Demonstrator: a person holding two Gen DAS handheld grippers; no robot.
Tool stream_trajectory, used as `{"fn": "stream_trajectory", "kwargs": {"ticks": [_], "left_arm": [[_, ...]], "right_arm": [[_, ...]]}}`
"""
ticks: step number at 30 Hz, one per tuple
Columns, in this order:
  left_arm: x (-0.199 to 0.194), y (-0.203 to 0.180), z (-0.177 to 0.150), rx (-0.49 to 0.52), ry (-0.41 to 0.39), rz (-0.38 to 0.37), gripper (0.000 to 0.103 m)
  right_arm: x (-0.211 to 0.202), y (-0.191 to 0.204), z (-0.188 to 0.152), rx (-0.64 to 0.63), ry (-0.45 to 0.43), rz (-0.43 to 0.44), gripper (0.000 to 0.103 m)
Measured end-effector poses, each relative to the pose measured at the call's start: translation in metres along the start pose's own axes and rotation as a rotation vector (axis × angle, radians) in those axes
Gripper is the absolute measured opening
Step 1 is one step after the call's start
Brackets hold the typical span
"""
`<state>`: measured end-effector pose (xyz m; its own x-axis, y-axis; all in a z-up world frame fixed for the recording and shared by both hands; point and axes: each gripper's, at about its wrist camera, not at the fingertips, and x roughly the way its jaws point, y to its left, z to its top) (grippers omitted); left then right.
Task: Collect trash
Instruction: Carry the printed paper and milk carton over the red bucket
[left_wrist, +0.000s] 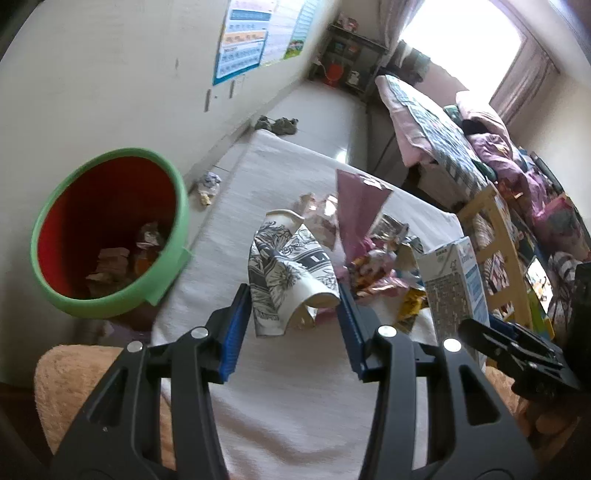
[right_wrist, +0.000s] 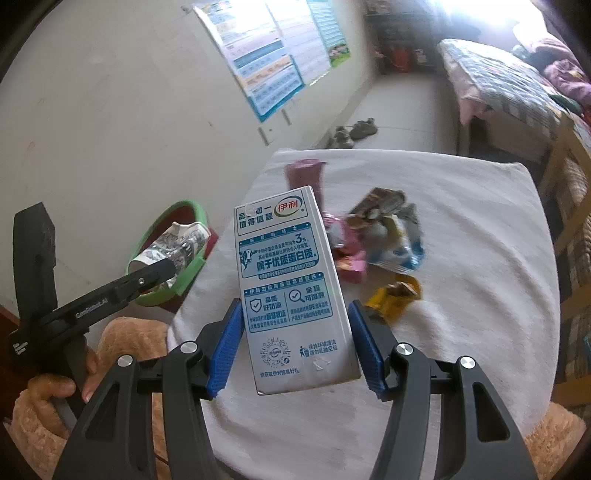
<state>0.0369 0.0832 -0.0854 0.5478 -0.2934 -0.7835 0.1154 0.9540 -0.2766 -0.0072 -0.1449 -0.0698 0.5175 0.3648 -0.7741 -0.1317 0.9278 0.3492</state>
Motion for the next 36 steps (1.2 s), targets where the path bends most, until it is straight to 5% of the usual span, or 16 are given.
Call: {"fn": "stream_trajectory", "kwargs": {"ticks": [36], "left_arm": [[-0.030, 0.144, 0.027, -0.184, -0.116, 0.261, 0.045]], "right_arm": [[0.109, 0.146, 0.091, -0.172, 0.057, 0.174, 0.056]]}}
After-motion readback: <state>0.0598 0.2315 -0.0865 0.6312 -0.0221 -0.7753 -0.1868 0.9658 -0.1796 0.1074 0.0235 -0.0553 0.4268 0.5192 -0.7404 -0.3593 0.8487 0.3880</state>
